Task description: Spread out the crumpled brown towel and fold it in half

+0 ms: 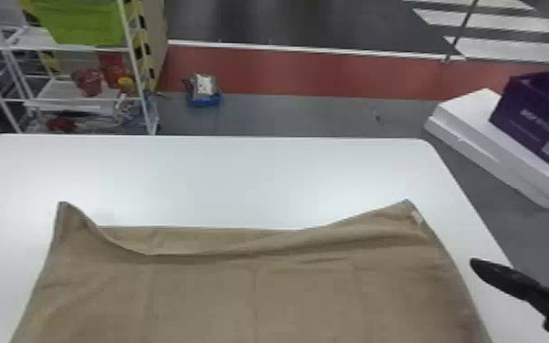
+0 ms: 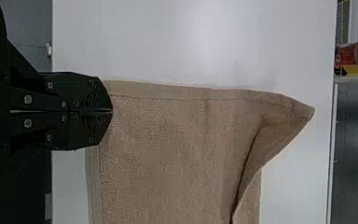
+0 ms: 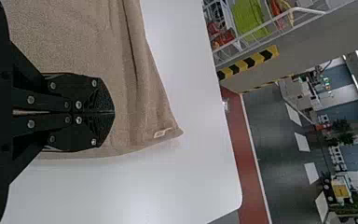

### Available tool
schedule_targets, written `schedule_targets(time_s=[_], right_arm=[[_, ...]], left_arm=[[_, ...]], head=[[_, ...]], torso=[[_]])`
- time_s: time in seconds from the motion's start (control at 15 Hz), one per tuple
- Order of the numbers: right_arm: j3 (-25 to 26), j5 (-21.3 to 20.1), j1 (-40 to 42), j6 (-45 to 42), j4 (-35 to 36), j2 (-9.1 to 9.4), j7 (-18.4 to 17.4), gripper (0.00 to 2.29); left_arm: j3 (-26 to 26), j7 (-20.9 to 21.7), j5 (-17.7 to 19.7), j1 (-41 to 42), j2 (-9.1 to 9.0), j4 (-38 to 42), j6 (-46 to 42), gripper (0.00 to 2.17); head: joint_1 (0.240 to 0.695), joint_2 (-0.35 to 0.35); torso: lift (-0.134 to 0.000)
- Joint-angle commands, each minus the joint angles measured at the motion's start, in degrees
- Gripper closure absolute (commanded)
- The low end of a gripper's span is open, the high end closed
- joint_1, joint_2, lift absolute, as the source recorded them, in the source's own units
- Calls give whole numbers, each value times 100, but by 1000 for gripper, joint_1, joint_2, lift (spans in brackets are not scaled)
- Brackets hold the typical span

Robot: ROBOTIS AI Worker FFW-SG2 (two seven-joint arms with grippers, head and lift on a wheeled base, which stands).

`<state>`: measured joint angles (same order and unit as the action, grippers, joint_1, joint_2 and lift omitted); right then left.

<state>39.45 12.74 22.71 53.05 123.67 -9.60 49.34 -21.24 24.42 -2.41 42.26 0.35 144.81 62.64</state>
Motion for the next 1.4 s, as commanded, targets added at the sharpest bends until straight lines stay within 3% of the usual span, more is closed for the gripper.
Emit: schedule_targets(time_s=[0.0, 0.2, 0.47, 0.8, 0.93, 1.33], right_arm=[[-8, -9, -92, 0, -10, 19, -21, 1683], [-69, -97, -355, -88, -194, 19, -39, 1683], [-518, -554, -830, -633, -827, 19, -83, 1683], [-1063, -738, -1208, -896, -1354, 54, -127, 1683], [-1432, -817, -1173, -791, -1179, 230, -136, 1683], [-2750, -1213, -1023, -510, -581, 705, -311, 1683]], left_arm=[[-90, 186, 285, 2, -50, 241, 8, 2037], [-126, 204, 514, -209, -50, 346, -62, 2037], [24, 134, 487, -983, -50, -225, -396, 2037], [411, 55, 329, -1352, -50, -964, -678, 2037], [542, 55, 241, -1317, -50, -999, -678, 2037], [973, 55, 171, -1150, -50, -928, -678, 2037]], head=[[695, -124], [695, -158], [695, -156], [695, -123], [695, -114], [695, 23]], torso=[[-124], [-124], [-124], [-124], [-124], [-124]])
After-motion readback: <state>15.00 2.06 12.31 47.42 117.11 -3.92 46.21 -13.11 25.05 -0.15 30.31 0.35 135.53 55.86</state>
